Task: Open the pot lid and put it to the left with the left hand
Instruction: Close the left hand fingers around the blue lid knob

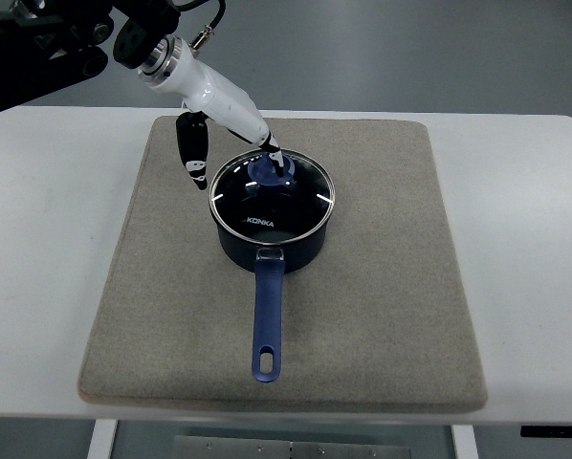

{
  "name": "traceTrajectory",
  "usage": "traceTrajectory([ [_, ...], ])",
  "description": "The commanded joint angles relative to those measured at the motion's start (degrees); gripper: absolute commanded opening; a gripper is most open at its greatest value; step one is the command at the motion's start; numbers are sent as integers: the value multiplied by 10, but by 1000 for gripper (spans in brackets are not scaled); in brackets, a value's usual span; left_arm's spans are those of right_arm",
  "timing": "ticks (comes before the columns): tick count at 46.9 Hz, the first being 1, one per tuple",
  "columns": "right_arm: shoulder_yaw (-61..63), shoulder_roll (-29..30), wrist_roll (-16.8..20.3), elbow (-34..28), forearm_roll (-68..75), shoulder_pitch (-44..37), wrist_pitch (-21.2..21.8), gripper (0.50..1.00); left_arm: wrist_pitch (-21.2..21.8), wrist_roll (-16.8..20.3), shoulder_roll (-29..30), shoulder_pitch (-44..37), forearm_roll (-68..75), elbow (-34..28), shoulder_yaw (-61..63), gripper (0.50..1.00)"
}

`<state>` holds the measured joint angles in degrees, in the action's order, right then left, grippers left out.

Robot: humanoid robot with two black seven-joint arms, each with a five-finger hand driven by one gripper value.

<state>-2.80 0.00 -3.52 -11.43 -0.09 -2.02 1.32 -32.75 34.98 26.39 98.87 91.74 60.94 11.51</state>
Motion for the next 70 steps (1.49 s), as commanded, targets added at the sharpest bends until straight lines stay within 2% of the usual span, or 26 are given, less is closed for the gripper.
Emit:
traceTrajectory([
  [1,0,0,0,0,0,0,0,917,12,0,-6,6,-6,-6,-8,941],
  [9,0,0,0,0,0,0,0,917,10,0,1,26,-17,-9,-18,941],
  [62,0,0,0,0,0,0,0,915,18,0,-14,-12,-7,-10,4,941],
  [70,0,0,0,0,0,0,0,915,18,0,-14,-15,-11,-10,4,958],
])
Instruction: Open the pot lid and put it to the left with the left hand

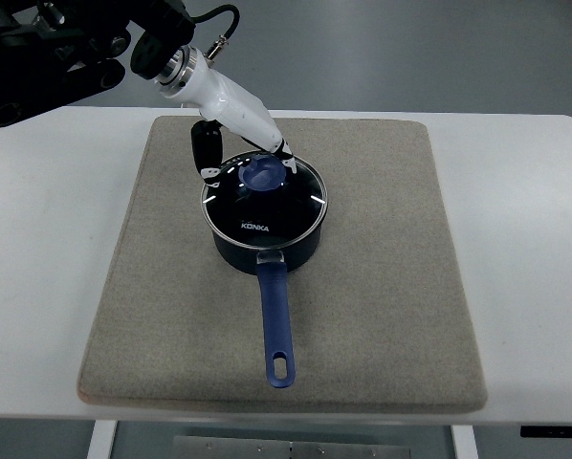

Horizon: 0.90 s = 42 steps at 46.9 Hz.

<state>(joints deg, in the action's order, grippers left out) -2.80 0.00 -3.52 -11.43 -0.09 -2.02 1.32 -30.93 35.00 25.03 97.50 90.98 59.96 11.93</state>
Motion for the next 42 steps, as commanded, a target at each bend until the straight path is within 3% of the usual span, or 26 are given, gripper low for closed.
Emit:
traceTrajectory([
  [1,0,0,0,0,0,0,0,915,0,0,0,-1,-4,0,-1,958],
  [42,0,0,0,0,0,0,0,917,6,0,0,-13,-2,-2,-1,964],
])
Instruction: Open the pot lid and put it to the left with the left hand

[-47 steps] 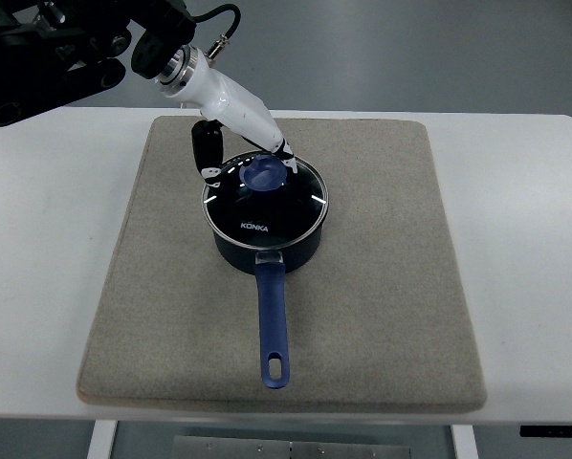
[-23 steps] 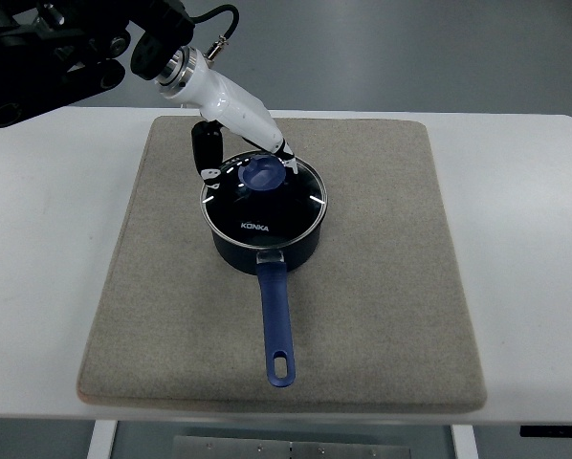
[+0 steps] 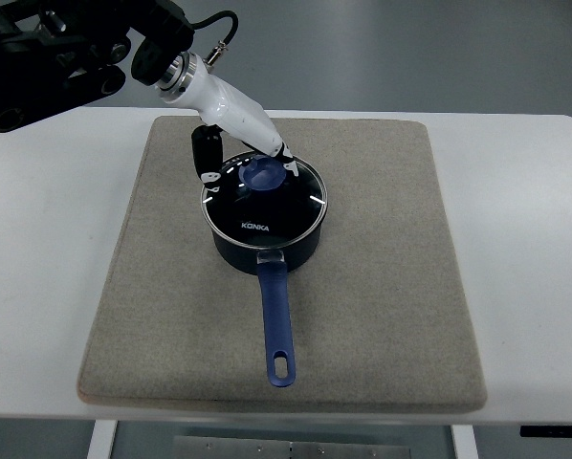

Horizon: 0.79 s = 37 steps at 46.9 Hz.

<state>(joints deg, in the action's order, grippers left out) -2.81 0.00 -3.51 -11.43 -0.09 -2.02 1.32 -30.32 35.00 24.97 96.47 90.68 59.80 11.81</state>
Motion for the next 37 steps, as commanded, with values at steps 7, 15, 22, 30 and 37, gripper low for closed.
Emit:
traceTrajectory([
  [7,0,0,0,0,0,0,0,915,1,0,0,-2,3,0,0,956],
  [15,1,0,0,0,0,0,0,917,6,0,0,-5,-2,1,0,954],
  [22,0,0,0,0,0,0,0,915,34,0,0,-9,0,0,1,956],
  [30,0,0,0,0,0,0,0,915,41,0,-1,-11,5,-5,1,951],
  [37,0,0,0,0,0,0,0,917,40,0,-1,-12,7,-6,1,951],
])
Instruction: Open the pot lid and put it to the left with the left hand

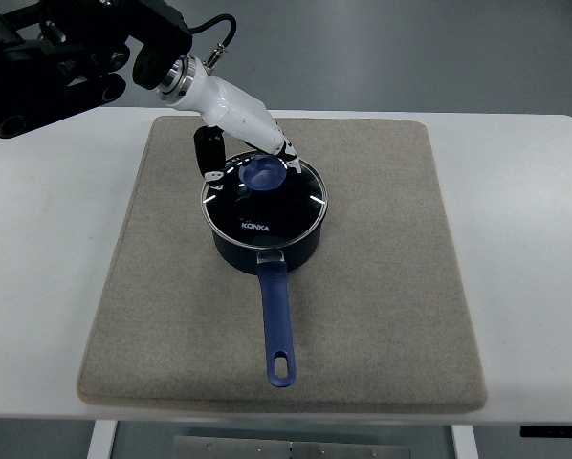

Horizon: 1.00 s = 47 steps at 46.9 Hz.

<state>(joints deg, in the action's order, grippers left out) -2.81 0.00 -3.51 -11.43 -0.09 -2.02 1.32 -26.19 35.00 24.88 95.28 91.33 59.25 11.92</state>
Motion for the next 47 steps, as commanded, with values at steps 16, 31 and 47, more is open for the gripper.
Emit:
traceTrajectory([
  [16,0,0,0,0,0,0,0,917,-1,0,-7,1,6,0,1,943],
  [31,0,0,0,0,0,0,0,917,-1,0,-6,1,11,-2,1,879],
  [47,0,0,0,0,0,0,0,917,8,0,-6,2,26,-3,1,825],
])
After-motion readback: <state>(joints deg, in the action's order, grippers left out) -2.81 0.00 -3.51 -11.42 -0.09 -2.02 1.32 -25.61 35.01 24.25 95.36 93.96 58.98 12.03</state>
